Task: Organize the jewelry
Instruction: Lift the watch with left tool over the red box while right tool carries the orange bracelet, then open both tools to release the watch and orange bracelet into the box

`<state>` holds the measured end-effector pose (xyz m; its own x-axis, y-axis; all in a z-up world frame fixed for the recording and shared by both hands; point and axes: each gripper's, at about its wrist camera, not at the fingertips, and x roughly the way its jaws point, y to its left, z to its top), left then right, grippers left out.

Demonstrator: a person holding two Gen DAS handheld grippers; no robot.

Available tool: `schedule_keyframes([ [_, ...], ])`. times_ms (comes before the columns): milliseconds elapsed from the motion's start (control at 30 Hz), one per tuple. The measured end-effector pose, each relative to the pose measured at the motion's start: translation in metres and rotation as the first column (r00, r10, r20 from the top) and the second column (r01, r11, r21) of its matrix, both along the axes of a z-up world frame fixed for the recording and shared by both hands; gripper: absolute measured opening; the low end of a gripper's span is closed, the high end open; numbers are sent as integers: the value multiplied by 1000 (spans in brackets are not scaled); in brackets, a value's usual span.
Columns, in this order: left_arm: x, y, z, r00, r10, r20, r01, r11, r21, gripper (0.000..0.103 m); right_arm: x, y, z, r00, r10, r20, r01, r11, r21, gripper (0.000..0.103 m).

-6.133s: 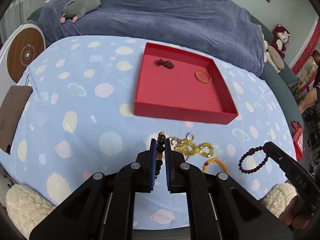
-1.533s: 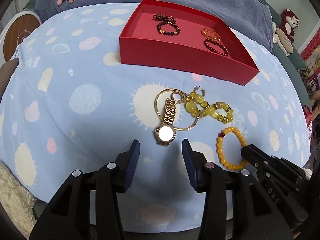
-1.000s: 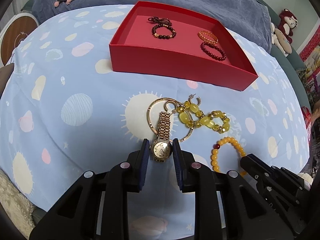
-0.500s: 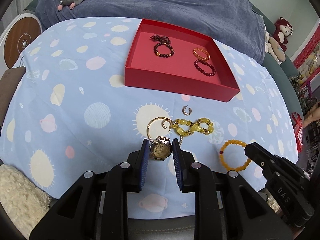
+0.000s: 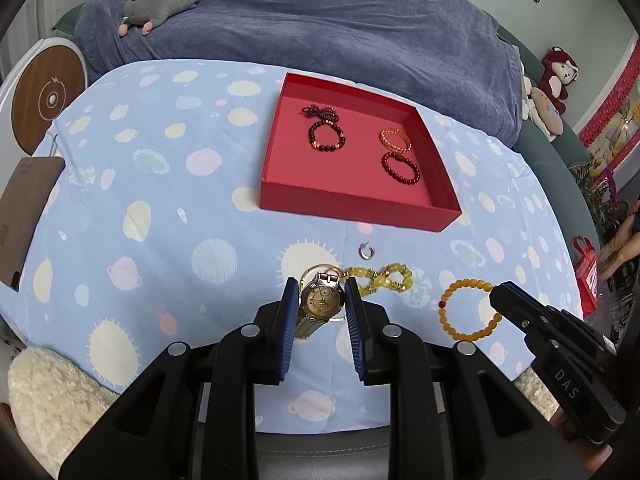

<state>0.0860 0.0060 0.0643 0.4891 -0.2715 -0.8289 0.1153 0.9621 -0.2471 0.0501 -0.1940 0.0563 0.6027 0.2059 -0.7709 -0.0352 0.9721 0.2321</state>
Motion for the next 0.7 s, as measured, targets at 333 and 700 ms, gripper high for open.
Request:
schedule_keyframes([
  [333, 57, -16, 37, 996, -32, 78, 32, 999, -3, 23, 60, -2, 33, 998, 16, 63, -16, 1000, 0, 7],
  [700, 132, -38, 27, 995, -40, 88, 37, 999, 33, 23, 138, -1, 14, 1000, -13, 21, 12, 999, 32, 7],
])
